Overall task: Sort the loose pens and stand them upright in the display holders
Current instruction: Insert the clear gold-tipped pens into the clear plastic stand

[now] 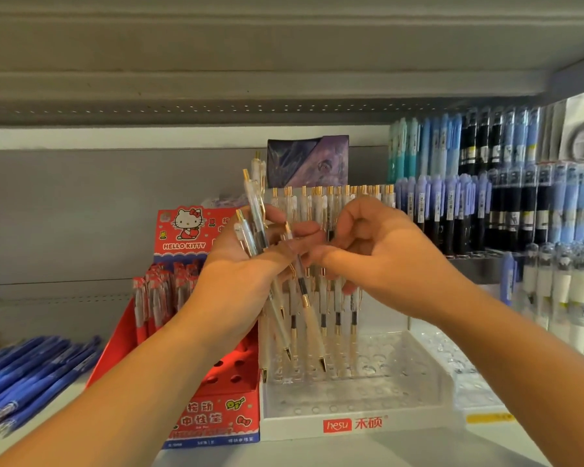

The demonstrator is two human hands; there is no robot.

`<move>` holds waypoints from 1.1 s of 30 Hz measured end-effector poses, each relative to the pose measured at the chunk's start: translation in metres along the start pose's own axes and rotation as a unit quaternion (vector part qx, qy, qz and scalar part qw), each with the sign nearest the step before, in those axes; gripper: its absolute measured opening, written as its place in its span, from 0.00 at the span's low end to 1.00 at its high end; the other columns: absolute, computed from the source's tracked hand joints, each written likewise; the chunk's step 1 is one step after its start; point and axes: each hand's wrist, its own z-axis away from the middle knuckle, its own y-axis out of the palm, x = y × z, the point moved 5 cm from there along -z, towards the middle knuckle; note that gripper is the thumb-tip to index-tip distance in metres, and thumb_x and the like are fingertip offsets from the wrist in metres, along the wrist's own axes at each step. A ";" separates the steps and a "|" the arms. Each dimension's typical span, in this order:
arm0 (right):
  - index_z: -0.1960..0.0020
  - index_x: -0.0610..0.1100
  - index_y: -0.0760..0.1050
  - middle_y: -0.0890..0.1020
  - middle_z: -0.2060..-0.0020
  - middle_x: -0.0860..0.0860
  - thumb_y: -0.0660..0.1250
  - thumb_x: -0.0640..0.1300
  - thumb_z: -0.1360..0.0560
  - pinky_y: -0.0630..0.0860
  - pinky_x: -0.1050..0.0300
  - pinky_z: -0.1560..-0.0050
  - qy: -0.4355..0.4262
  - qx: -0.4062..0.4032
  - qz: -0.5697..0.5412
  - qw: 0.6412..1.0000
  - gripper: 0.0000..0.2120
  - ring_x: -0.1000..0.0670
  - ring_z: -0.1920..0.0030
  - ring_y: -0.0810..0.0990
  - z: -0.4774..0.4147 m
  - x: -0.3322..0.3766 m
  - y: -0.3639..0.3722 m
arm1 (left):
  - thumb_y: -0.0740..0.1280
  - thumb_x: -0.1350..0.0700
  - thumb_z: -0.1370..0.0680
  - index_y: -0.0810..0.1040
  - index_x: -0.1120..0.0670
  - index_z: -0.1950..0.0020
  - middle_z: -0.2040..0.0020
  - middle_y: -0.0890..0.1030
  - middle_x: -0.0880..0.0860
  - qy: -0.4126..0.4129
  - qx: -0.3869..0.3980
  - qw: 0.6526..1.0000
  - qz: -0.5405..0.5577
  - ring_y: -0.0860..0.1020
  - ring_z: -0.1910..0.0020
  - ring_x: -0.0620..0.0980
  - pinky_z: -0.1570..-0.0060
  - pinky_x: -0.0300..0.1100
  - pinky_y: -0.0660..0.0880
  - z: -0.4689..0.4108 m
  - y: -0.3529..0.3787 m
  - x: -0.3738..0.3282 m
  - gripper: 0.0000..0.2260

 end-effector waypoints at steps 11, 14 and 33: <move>0.52 0.41 0.67 0.84 0.59 0.51 0.75 0.32 0.29 0.83 0.53 0.66 0.048 0.078 -0.094 0.991 0.17 0.48 0.65 0.85 0.005 -0.008 0.021 | 0.67 0.65 0.24 0.74 0.55 0.44 0.45 0.85 0.58 -0.029 0.022 0.999 -0.002 0.84 0.46 0.57 0.56 0.52 0.83 0.002 0.001 0.005 0.11; 0.45 0.46 0.68 0.85 0.56 0.43 0.72 0.31 0.28 0.84 0.52 0.61 0.066 0.108 -0.094 0.988 0.19 0.43 0.60 0.87 0.003 -0.011 0.011 | 0.63 0.66 0.20 0.73 0.58 0.41 0.44 0.83 0.61 -0.037 0.020 0.999 0.025 0.84 0.46 0.60 0.56 0.50 0.82 0.003 0.002 0.004 0.09; 0.52 0.56 0.68 0.80 0.53 0.47 0.70 0.34 0.26 0.84 0.54 0.63 0.150 0.071 0.137 0.977 0.19 0.51 0.65 0.86 -0.008 -0.030 -0.034 | 0.67 0.46 0.27 0.74 0.56 0.43 0.63 0.80 0.54 -0.087 -0.012 0.996 -0.003 0.67 0.77 0.47 0.80 0.36 0.65 0.003 -0.006 0.006 0.18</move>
